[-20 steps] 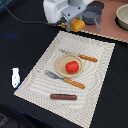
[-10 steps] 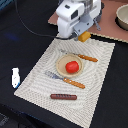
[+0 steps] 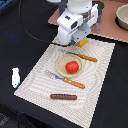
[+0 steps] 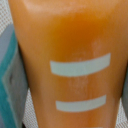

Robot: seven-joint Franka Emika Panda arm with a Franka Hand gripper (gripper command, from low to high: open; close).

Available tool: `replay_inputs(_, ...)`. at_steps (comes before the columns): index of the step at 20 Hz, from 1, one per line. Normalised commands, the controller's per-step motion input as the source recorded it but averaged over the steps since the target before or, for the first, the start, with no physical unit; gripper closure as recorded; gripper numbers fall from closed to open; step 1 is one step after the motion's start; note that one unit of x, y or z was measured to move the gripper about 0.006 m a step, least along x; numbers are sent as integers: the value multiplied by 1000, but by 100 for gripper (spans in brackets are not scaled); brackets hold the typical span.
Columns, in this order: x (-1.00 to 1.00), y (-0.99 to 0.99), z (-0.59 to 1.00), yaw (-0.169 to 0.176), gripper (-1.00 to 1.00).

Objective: Interact with the objects in diverse but meaningful ways.

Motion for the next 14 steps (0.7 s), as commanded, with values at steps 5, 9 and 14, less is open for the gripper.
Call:
replay_inputs(5,322,407,-138,-1,100)
replay_inputs(9,393,375,1,-26,-100)
replay_inputs(14,471,324,549,-23,-100)
